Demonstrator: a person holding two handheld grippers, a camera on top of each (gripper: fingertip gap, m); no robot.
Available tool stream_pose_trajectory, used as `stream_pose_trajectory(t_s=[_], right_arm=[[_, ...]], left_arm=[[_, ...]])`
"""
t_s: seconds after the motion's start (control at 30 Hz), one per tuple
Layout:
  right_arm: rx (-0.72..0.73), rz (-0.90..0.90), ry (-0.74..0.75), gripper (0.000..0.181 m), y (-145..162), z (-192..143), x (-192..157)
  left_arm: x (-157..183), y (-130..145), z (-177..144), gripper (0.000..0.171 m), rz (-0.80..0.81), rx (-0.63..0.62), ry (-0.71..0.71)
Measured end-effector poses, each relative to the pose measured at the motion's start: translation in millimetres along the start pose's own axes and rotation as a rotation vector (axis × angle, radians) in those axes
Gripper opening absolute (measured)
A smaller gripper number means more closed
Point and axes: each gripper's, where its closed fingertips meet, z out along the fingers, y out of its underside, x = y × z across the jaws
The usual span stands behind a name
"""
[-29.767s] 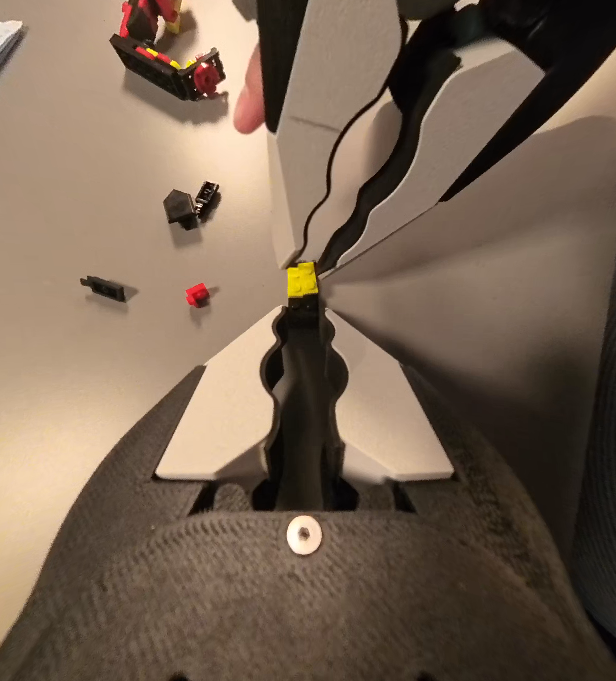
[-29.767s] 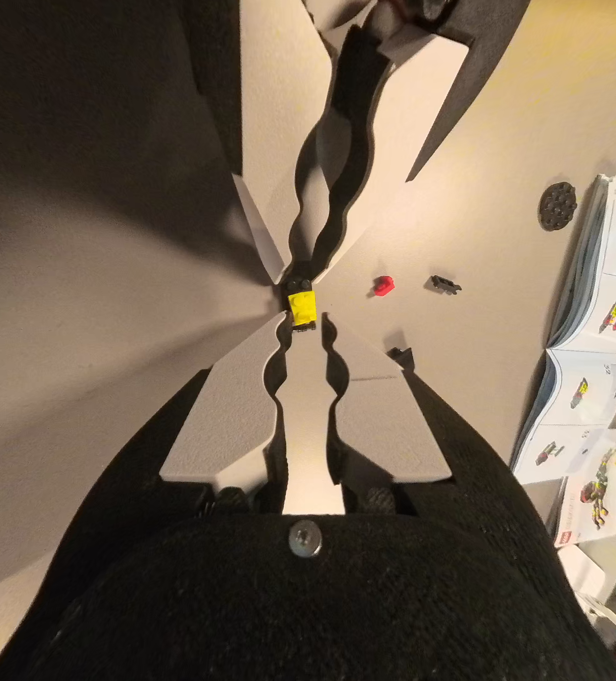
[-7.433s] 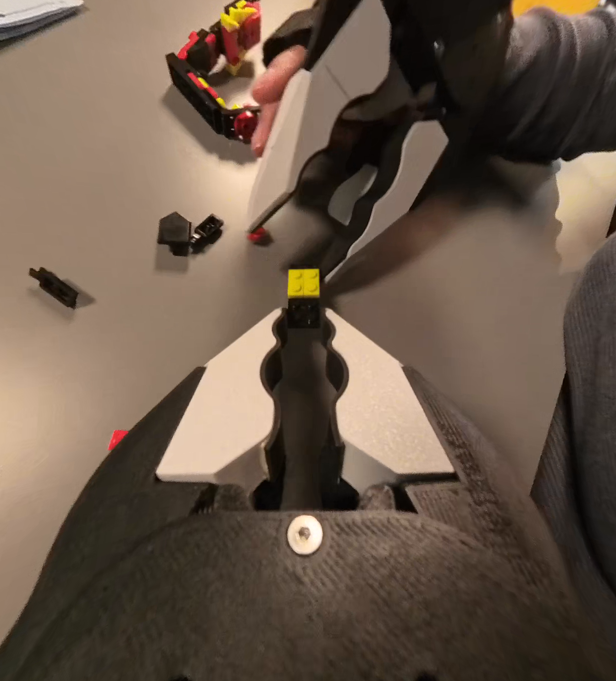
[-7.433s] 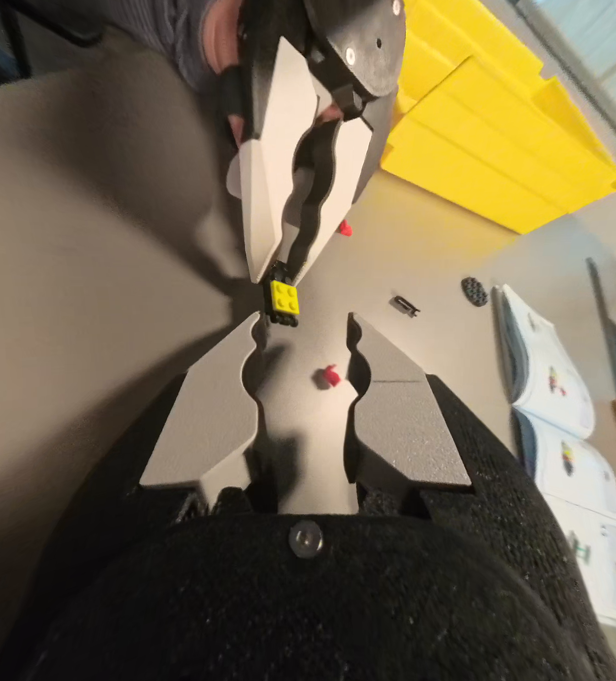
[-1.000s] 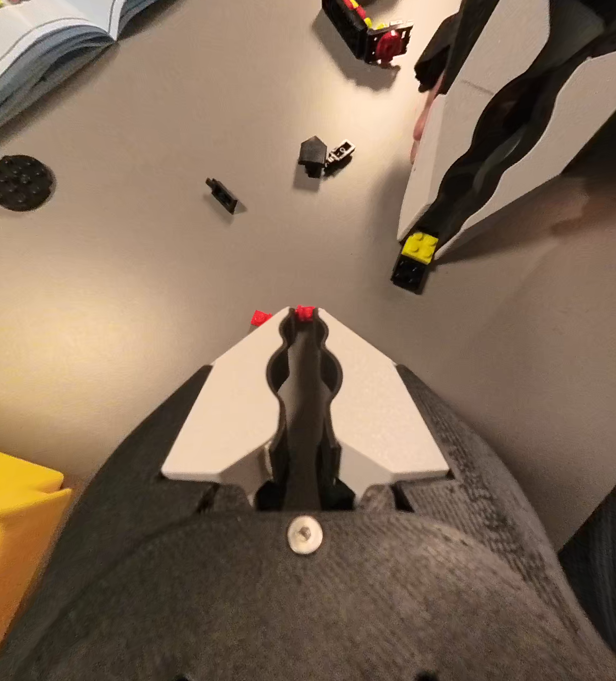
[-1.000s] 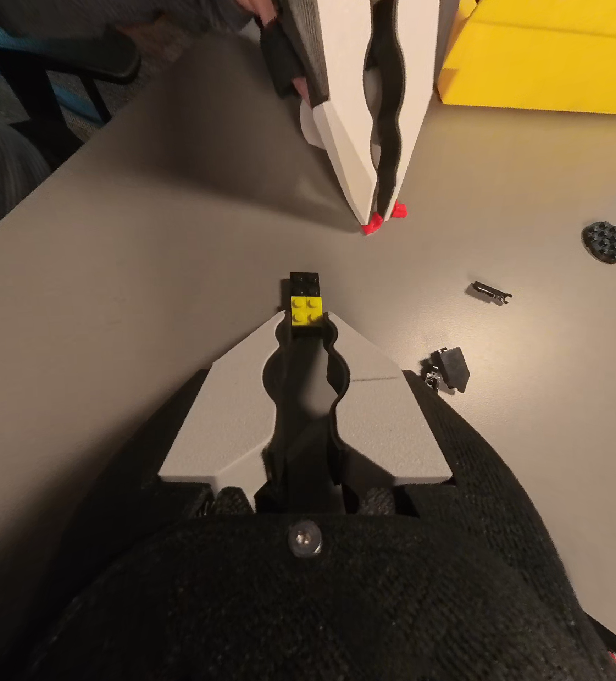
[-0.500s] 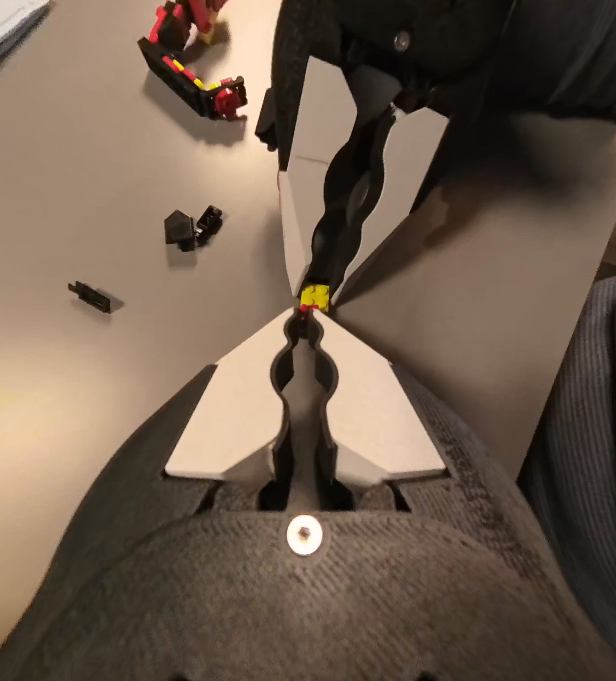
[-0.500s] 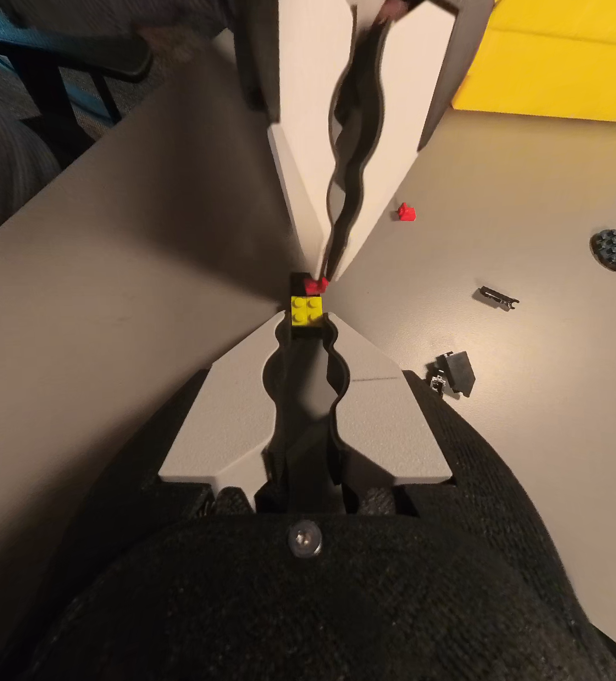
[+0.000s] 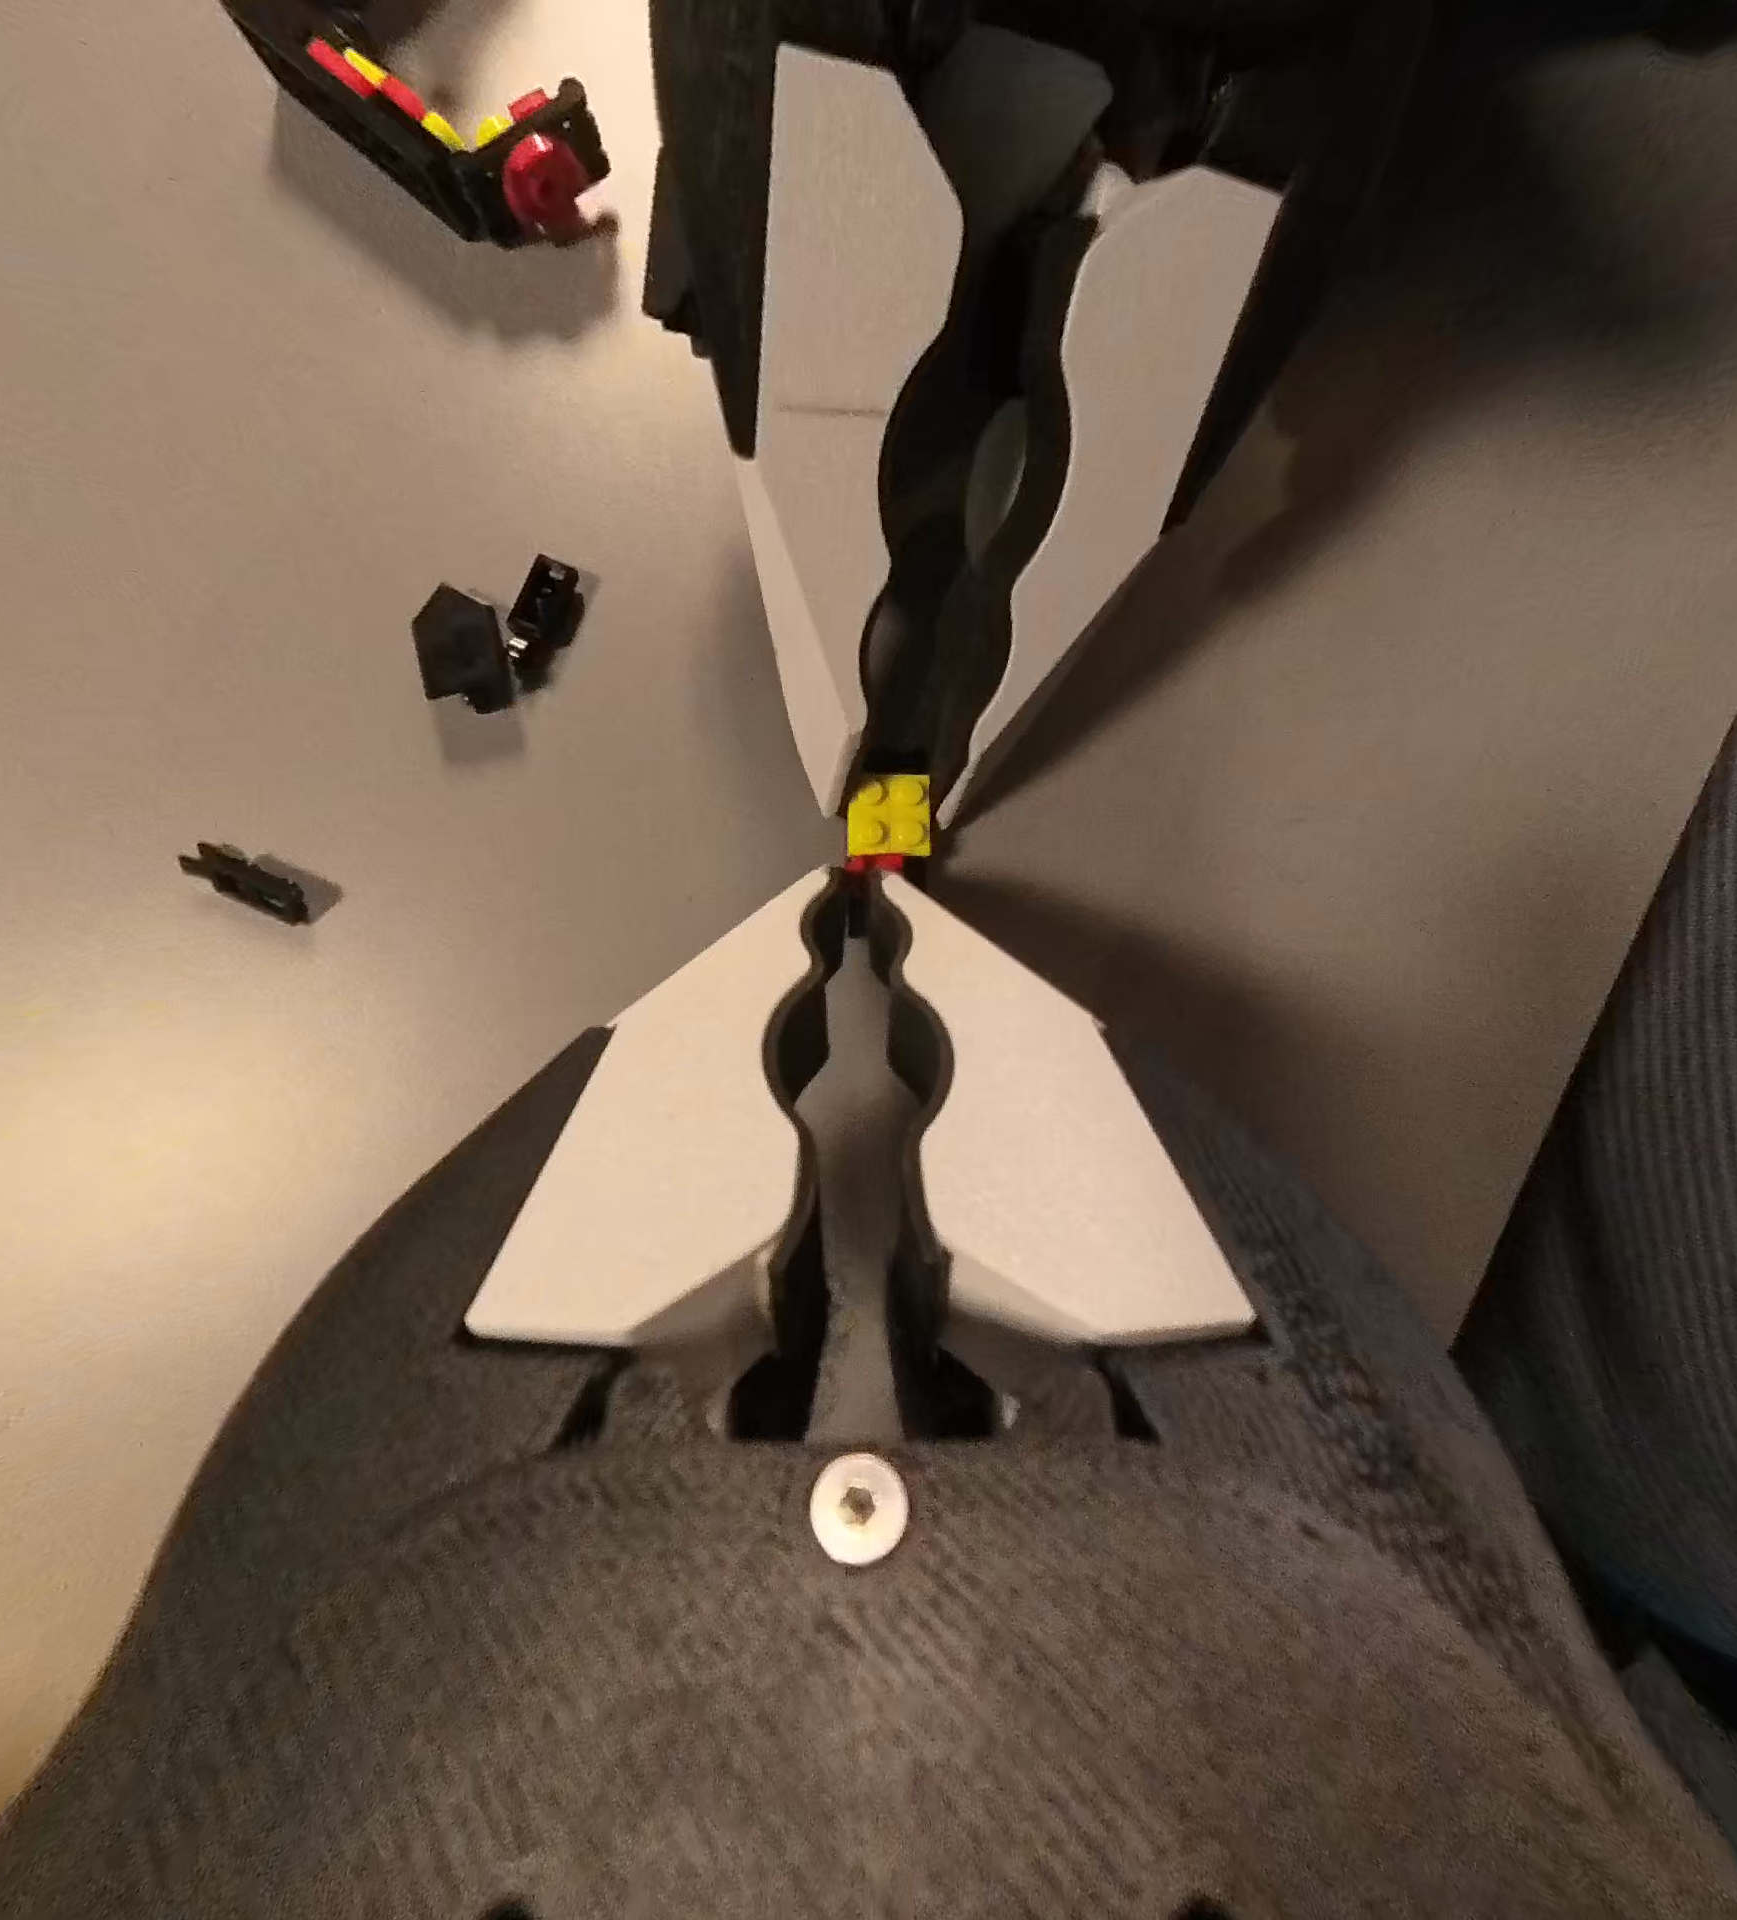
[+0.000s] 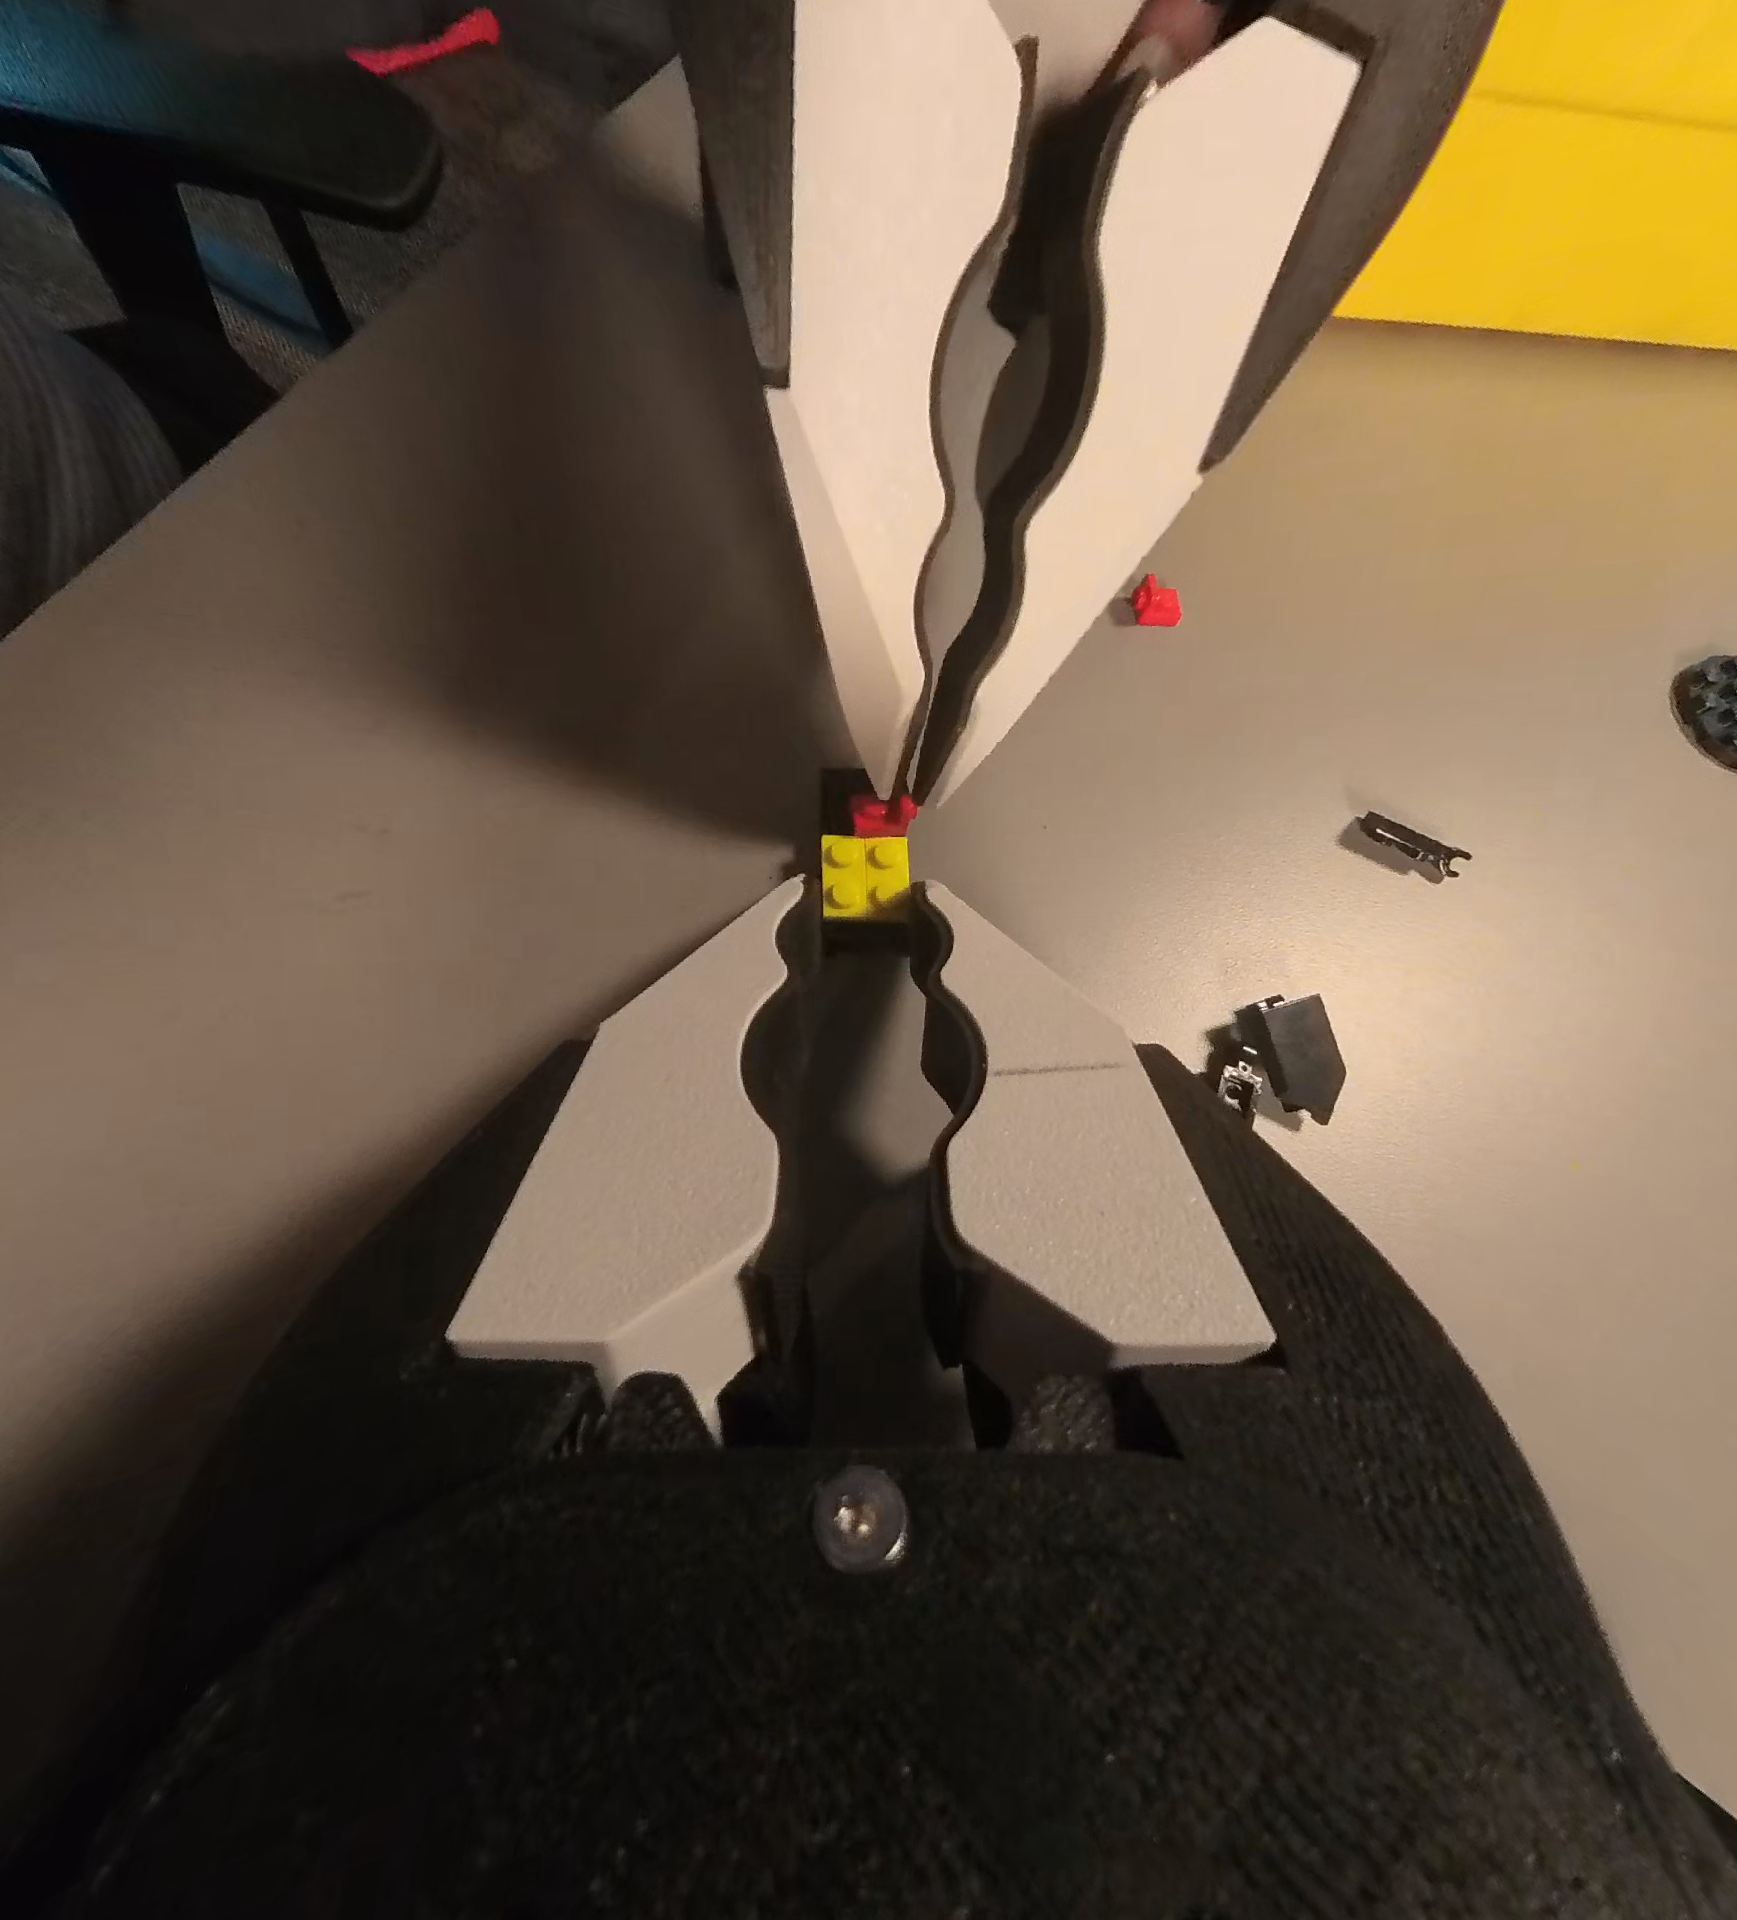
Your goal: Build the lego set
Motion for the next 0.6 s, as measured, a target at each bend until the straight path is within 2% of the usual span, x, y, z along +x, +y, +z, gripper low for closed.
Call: stream_pose_trajectory(t_s=[0.33, 0.6], right_arm=[[0.001, -0.006, -0.005, 0.016, -0.1, -0.2, -1.3], [0.001, -0.007, -0.007, 0.016, -0.1, -0.3, -1.6]], left_arm=[[0.5, 0.6, 0.3, 0.002, 0.079, -0.11, 0.011], [-0.7, -0.4, 0.1, 0.01, 0.084, -0.111, -0.008]])
